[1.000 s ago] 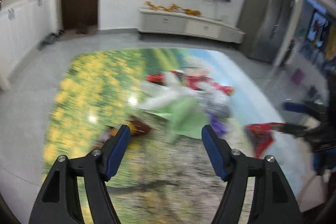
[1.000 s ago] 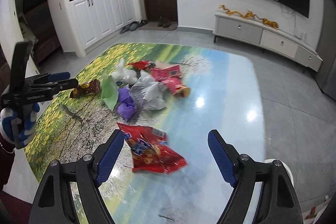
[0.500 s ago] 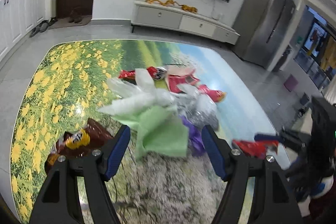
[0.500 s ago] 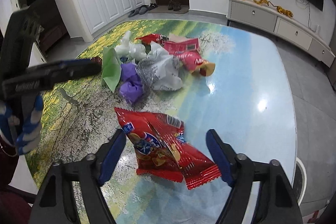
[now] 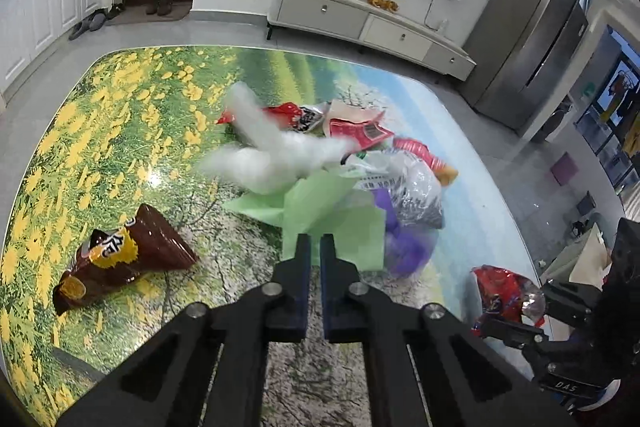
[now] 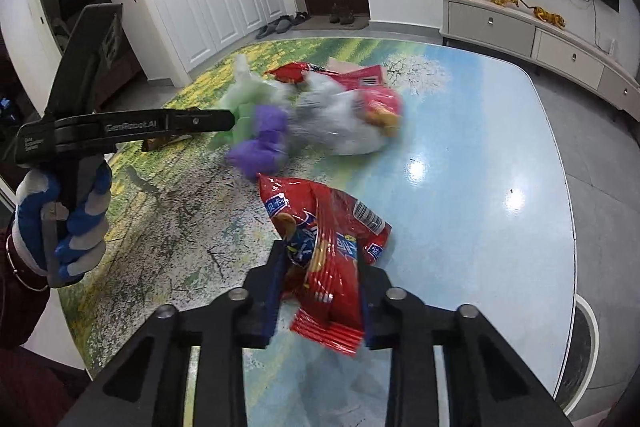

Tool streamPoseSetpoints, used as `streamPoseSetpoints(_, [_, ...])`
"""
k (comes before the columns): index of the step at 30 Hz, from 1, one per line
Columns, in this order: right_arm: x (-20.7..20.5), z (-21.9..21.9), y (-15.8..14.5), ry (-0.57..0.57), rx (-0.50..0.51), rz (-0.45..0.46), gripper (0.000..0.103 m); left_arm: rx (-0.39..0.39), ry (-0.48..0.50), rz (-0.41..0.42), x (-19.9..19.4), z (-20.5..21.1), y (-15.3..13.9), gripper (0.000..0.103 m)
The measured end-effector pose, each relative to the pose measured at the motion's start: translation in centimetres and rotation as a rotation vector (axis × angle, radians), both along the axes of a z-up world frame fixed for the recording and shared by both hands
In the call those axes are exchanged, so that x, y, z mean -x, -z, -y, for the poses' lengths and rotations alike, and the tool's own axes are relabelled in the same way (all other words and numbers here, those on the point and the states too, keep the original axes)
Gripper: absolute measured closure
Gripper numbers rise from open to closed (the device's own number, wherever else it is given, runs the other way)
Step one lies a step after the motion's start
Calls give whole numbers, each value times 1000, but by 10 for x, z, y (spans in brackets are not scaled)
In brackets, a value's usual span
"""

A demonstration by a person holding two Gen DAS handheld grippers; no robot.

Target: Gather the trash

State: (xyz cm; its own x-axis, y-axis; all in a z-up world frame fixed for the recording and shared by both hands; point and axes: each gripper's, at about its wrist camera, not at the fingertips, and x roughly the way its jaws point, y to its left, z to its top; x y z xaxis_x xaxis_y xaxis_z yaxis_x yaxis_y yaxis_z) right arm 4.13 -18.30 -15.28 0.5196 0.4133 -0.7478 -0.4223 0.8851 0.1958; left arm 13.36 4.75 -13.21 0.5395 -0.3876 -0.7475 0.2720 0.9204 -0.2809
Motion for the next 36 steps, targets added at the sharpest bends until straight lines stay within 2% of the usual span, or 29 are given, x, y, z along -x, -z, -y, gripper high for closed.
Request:
streamPoseSetpoints(5, [12, 6, -10, 3, -37, 29, 79, 3, 7, 17, 21, 1, -6, 103])
streamPoseSetpoints(15, [37, 29, -27, 46, -88, 81, 80, 16, 35, 87, 44, 12, -42, 103])
streamPoseSetpoints(22, [48, 44, -33, 79, -100, 104, 80, 31, 13, 63, 44, 19, -40, 99])
streamPoseSetpoints(23, [49, 47, -34, 83, -104, 104, 80, 26, 7, 59, 43, 19, -38, 96])
streamPoseSetpoints(25, [49, 50, -33, 89, -109, 103, 80, 9, -7, 60, 41, 19, -36, 70])
streamPoseSetpoints(26, [48, 52, -32, 94, -115, 102, 80, -2, -24, 73, 40, 19, -36, 42])
streamPoseSetpoints(27, [48, 53, -31, 97, -118, 101, 80, -6, -37, 88, 39, 19, -36, 34])
streamPoseSetpoints(32, [45, 56, -27, 102, -127, 94, 80, -32, -51, 100, 24, 27, -36, 34])
streamPoseSetpoints(36, [44, 59, -24, 110, -134, 88, 80, -62, -95, 74, 2, 36, -28, 34])
